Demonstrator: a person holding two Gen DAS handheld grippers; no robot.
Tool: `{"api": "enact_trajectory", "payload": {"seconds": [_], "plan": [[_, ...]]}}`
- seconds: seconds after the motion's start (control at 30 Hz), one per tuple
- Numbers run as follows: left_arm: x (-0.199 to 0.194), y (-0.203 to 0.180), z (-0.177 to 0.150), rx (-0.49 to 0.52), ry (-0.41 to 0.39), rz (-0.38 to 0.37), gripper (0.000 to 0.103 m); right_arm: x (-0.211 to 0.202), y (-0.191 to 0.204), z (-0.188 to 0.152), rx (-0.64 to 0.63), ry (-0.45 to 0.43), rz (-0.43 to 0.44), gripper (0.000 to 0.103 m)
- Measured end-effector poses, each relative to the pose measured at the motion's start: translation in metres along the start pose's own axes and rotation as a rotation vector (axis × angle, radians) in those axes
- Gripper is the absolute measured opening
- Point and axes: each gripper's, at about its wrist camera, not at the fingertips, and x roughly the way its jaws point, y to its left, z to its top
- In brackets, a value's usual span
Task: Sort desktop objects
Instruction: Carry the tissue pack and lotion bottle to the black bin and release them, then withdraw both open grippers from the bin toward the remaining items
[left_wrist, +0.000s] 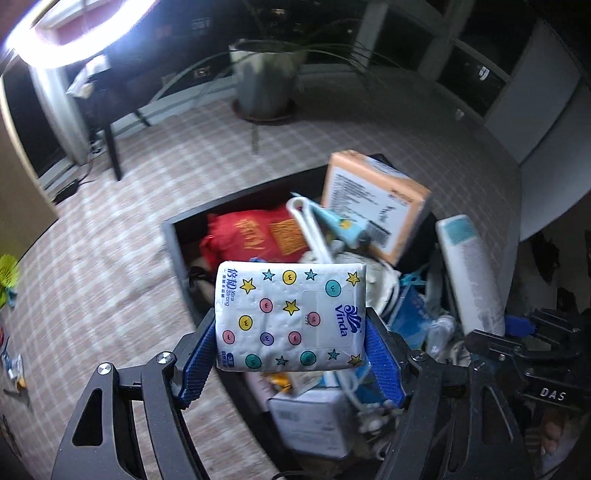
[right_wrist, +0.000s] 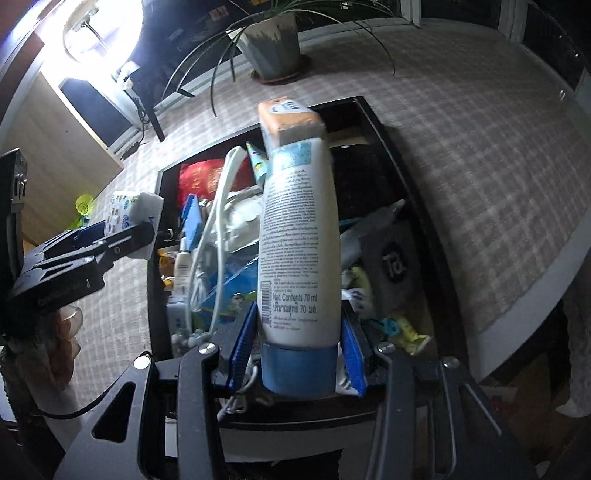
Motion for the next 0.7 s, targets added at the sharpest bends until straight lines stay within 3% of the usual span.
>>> {"api": "enact_trajectory", "payload": {"seconds": [0.13, 0.4, 0.7], "plan": [[0.004, -0.005, 0.002, -0.003, 0.006, 0.022, 0.075, -0.001, -0.002, 0.005, 0.014, -0.012, -0.008, 0.053], [-0.005, 0.015, -0.003, -0.042, -0.009, 0.047, 0.075, 0.002, 0.005, 0.008, 0.000, -0.011, -0.014, 0.054], [-0.023, 0.054, -0.016, -0.110, -0.033, 0.081, 0.075, 0.012, 0.043, 0.018, -0.067, -0.008, 0.023, 0.054]]}}
